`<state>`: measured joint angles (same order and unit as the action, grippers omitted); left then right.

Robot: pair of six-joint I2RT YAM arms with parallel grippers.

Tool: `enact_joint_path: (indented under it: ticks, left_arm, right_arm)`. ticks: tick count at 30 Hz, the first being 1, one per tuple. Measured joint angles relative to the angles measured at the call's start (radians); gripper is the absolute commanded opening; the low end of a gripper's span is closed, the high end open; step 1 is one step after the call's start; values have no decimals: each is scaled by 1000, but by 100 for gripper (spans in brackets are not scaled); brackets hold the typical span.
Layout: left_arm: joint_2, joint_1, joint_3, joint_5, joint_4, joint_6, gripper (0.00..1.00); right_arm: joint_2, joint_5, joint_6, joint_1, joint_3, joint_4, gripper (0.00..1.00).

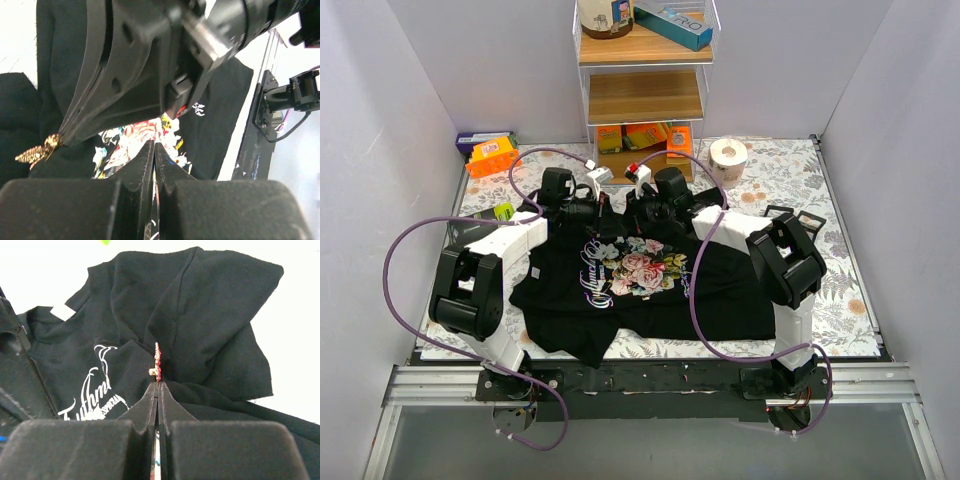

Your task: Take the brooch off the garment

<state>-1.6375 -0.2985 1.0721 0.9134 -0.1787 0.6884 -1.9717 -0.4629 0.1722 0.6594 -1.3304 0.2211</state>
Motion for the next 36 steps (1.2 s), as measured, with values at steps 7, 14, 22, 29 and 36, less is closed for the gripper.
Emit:
enact_joint_path:
  ticks: [7, 14, 22, 29, 36]
  left_arm:
    - [-5, 19, 10, -16, 13, 54, 40]
    - [-19, 110, 100, -234, -83, 222, 44]
    - [-65, 159, 111, -146, -63, 477, 33]
    - [-131, 176, 71, -40, -7, 624, 29]
    - [-140, 193, 40, -1, 30, 708, 36]
  right_arm:
    - [0, 27, -32, 11, 13, -1, 1]
    - [1, 76, -218, 24, 13, 0, 1]
    - [94, 201, -598, 105, 145, 90, 1]
    - [129, 241, -794, 146, 187, 147, 1]
    - [129, 272, -890, 145, 196, 175, 1]
